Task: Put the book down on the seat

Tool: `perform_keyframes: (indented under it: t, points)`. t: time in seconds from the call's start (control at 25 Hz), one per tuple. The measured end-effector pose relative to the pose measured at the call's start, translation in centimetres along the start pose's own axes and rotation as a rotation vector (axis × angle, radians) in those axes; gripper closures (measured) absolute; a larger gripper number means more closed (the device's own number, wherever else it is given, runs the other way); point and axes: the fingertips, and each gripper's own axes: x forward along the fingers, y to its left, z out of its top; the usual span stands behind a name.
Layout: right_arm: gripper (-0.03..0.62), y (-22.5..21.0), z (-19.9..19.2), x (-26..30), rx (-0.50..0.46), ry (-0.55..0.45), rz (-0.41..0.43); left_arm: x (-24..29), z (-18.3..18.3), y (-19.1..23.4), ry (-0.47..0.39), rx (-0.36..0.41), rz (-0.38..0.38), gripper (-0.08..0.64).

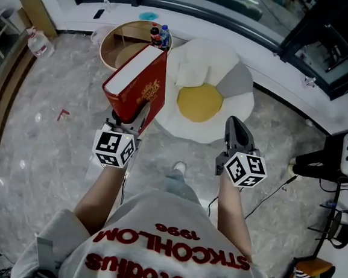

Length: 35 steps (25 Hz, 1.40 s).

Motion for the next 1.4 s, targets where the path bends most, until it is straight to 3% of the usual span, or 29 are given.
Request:
perform_keyframes:
  t: [0.64, 1.04, 1.4]
  points:
    - [0.566, -10.0, 3.1, 10.7, -0.005, 0.015, 0.041, 13.1, 0.3, 1.1, 0.008, -0.008, 0.06, 0.308]
    - [0.566, -12.0, 3.4, 14.0, 0.012, 0.027, 0.05, 16.5, 0.2, 2.0, 0.031, -0.004, 0.065, 0.308]
    - [0.566, -13.8, 4.4, 16.8, 0.017, 0.014, -0.004, 21.0, 0.2, 3.2, 0.045, 0.01, -0.003, 0.31]
